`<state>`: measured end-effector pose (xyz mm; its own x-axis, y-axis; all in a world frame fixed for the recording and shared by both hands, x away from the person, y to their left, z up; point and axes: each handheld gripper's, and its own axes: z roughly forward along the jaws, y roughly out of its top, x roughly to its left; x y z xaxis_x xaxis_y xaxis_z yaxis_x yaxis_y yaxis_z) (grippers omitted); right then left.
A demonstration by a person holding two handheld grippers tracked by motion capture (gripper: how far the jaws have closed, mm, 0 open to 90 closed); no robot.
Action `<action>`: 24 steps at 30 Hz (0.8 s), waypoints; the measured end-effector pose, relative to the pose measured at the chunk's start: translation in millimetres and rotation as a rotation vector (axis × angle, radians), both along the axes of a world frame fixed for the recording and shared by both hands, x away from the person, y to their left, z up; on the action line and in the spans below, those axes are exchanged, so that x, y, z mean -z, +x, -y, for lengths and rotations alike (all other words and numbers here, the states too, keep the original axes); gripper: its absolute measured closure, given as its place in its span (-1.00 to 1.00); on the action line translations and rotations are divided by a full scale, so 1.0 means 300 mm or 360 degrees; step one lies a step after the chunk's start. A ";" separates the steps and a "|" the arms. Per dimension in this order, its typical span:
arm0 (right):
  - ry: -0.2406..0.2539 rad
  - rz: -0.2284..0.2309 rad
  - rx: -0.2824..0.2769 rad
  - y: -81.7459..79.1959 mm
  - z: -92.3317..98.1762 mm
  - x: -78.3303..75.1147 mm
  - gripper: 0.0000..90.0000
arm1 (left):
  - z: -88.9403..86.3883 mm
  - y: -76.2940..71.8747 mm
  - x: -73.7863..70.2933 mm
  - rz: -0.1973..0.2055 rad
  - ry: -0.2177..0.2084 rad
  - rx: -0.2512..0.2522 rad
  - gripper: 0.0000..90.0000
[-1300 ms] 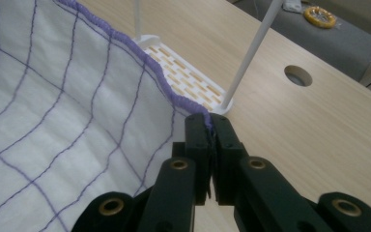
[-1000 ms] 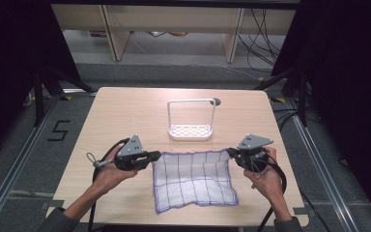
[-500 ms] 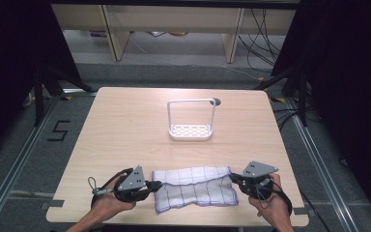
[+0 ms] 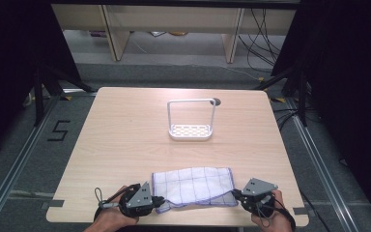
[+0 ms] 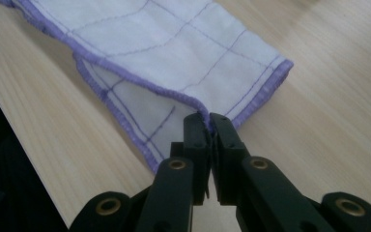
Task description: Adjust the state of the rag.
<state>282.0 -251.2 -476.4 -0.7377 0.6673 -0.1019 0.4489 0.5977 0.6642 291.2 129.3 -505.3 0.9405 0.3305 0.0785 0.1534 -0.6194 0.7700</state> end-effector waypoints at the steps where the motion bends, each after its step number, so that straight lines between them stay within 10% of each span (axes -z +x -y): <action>1: -0.0015 0.0004 -0.0007 -0.005 0.003 0.003 0.91 | 0.001 -0.003 0.004 -0.0012 0.0001 -0.0006 0.86; 8: 0.0001 -0.0031 -0.0001 -0.047 0.013 0.013 0.65 | -0.015 -0.008 0.013 -0.0060 0.0043 0.0038 0.63; 12: 0.0111 0.0048 0.0110 -0.045 0.031 -0.022 0.38 | -0.038 -0.006 -0.008 -0.0112 -0.0078 -0.0062 0.18; 16: 0.0251 -0.0026 0.0354 -0.029 0.026 -0.044 0.15 | -0.080 0.048 -0.046 -0.0113 -0.0179 -0.0233 0.01; 24: 0.0170 -0.0157 0.0468 0.007 -0.030 0.000 0.00 | -0.100 0.188 -0.032 -0.0136 -0.0173 -0.0466 -0.12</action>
